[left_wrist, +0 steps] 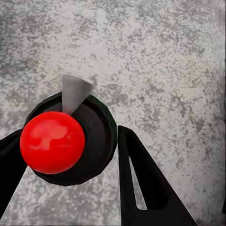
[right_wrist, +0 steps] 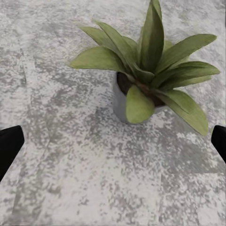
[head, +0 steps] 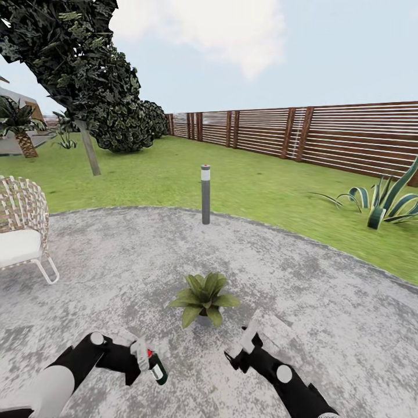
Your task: Pick up the pesticide atomizer in the garden and spray insectifuge to fully cover both potted plants in the garden.
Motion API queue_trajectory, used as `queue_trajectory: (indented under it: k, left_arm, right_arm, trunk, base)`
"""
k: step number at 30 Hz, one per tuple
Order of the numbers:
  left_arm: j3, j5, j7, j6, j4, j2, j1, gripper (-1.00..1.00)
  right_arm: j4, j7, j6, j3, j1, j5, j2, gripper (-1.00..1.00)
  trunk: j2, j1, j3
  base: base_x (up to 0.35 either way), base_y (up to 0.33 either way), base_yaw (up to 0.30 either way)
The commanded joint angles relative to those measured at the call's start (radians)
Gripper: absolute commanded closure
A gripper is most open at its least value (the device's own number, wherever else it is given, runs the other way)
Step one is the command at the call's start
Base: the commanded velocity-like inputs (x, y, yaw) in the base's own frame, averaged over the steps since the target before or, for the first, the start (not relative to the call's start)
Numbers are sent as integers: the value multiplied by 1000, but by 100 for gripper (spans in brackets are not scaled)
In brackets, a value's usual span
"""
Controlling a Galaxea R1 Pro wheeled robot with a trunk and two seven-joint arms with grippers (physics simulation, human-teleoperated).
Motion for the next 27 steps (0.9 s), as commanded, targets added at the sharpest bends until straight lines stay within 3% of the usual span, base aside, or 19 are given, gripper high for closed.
queue_trajectory:
  k: [1,4,6,11,12,16,21,27]
  left_arm:
    - [7,-31,-11,1,-2,-2,-1,100]
    - [7,-84,-22,32,-7,-3,-1,100]
    - [7,-109,-25,42,-19,-4,-1,100]
    - [7,-160,-36,64,-42,-17,-1,100]
    - [7,-169,-41,72,-47,-22,-1,100]
    - [7,-228,-48,103,-71,-56,-1,100]
    - [7,-297,-49,112,-79,-100,-1,100]
    - [7,-319,-48,123,-99,-122,-3,100]
  right_arm:
    - [-6,50,-2,-2,-5,17,4,-100]
    - [-31,222,2,-2,-24,29,10,-100]
    - [-47,296,3,-2,-32,32,11,-100]
    - [-82,351,4,7,-45,35,13,-100]
    - [-88,356,4,15,-46,35,14,100]
    - [-98,418,6,78,-49,36,14,100]
    - [-111,438,42,107,-50,35,16,100]
    - [-152,490,84,110,-50,34,27,100]
  trunk:
    - [0,0,-1]
    - [0,0,-1]
    - [0,0,-1]
    - [0,0,-1]
    - [0,0,-1]
    - [0,0,-1]
    - [0,0,-1]
    - [0,0,-1]
  base:
    - [0,0,0]
    - [0,0,0]
    - [0,0,0]
    - [0,0,0]
    - [0,0,0]
    - [0,0,0]
    - [0,0,0]
    - [0,0,0]
